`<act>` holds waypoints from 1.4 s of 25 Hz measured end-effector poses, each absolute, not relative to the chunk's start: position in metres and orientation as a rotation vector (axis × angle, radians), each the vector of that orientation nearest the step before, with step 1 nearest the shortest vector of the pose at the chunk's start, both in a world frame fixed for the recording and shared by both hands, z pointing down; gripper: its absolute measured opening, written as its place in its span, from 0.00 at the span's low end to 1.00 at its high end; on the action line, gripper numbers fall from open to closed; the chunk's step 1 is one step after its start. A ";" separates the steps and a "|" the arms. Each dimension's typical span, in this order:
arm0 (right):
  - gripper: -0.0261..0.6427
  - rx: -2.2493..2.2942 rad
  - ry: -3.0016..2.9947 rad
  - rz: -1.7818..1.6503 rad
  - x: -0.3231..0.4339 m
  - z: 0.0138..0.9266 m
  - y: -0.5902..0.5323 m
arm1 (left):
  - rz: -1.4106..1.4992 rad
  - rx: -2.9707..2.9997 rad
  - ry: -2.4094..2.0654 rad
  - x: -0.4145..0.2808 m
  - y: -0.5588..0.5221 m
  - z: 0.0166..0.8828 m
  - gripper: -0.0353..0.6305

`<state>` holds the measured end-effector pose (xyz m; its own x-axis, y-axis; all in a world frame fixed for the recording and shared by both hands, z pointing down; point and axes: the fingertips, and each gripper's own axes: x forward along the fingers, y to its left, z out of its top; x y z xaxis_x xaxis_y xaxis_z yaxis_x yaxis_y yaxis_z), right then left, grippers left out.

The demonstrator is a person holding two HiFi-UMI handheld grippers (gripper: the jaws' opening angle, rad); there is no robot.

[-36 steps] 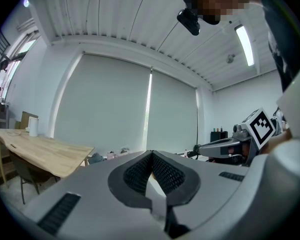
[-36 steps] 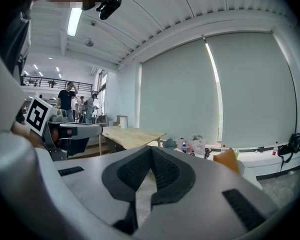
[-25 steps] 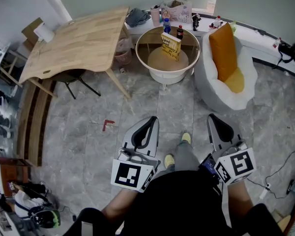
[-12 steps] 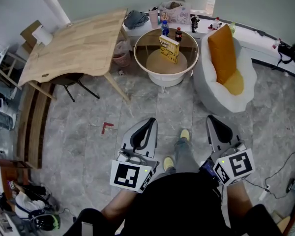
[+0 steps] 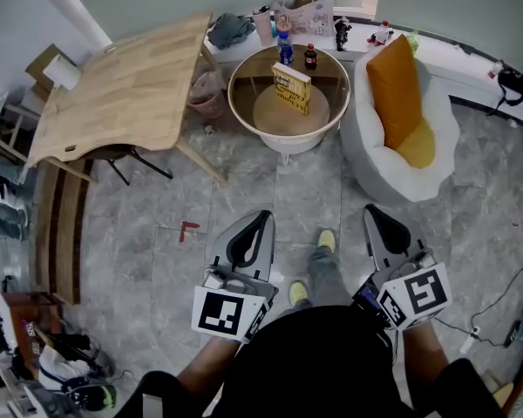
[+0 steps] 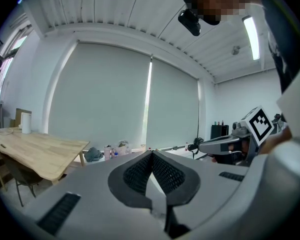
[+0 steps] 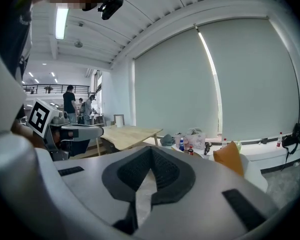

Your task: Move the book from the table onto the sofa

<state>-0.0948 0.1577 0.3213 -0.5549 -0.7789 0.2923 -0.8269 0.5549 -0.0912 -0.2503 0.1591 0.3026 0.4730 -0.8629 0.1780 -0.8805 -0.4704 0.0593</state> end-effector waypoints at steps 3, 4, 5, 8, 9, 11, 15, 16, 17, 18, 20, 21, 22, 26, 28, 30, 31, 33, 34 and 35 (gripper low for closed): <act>0.05 1.349 -2.571 0.348 -0.084 0.324 0.131 | 0.204 2.564 -1.526 -0.242 0.131 0.305 0.06; 0.05 1.343 -2.570 0.350 -0.081 0.325 0.122 | 0.200 2.564 -1.524 -0.238 0.121 0.304 0.06; 0.05 1.336 -2.569 0.355 -0.078 0.326 0.114 | 0.201 2.561 -1.522 -0.234 0.111 0.304 0.06; 0.05 1.310 -2.569 0.370 -0.070 0.330 0.091 | 0.271 2.548 -1.508 -0.227 0.088 0.310 0.06; 0.05 1.306 -2.568 0.371 -0.068 0.331 0.082 | 0.278 2.551 -1.504 -0.225 0.080 0.310 0.06; 0.05 1.308 -2.569 0.383 -0.064 0.336 0.066 | 0.261 2.555 -1.505 -0.219 0.064 0.307 0.06; 0.05 1.315 -2.572 0.411 -0.054 0.338 0.041 | 0.238 2.543 -1.536 -0.211 0.036 0.305 0.06; 0.05 1.307 -2.572 0.412 -0.053 0.338 0.035 | 0.251 2.541 -1.539 -0.211 0.031 0.307 0.06; 0.05 1.298 -2.575 0.409 -0.052 0.338 0.029 | 0.267 2.538 -1.542 -0.210 0.026 0.308 0.06; 0.05 1.289 -2.578 0.404 -0.051 0.339 0.024 | 0.273 2.534 -1.546 -0.209 0.021 0.309 0.06; 0.05 1.277 -2.585 0.398 -0.049 0.339 0.014 | 0.265 2.527 -1.556 -0.207 0.011 0.307 0.06; 0.05 1.274 -2.587 0.399 -0.048 0.339 0.010 | 0.262 2.526 -1.560 -0.205 0.007 0.307 0.06; 0.05 1.271 -2.589 0.402 -0.046 0.340 0.006 | 0.253 2.526 -1.565 -0.203 0.004 0.305 0.06; 0.05 1.283 -2.608 0.418 -0.039 0.340 -0.012 | 0.244 2.525 -1.580 -0.197 -0.010 0.302 0.06; 0.05 1.291 -2.620 0.404 -0.039 0.338 -0.020 | 0.245 2.516 -1.589 -0.196 -0.015 0.302 0.06; 0.05 1.281 -2.627 0.397 -0.037 0.339 -0.026 | 0.247 2.511 -1.600 -0.194 -0.019 0.302 0.06; 0.05 1.266 -2.627 0.404 -0.035 0.340 -0.028 | 0.249 2.510 -1.605 -0.192 -0.021 0.302 0.06; 0.05 1.251 -2.633 0.410 -0.031 0.340 -0.030 | 0.249 2.514 -1.612 -0.187 -0.024 0.300 0.06; 0.05 1.255 -2.638 0.408 -0.029 0.338 -0.032 | 0.248 2.517 -1.614 -0.185 -0.025 0.298 0.06; 0.05 1.265 -2.644 0.406 -0.028 0.336 -0.034 | 0.248 2.521 -1.617 -0.184 -0.026 0.297 0.06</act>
<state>-0.0277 -0.0341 0.3358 -0.6207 -0.7329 0.2786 -0.7827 0.6001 -0.1652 -0.1836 -0.0264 0.2968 0.4103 -0.8872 0.2112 -0.9096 -0.4146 0.0256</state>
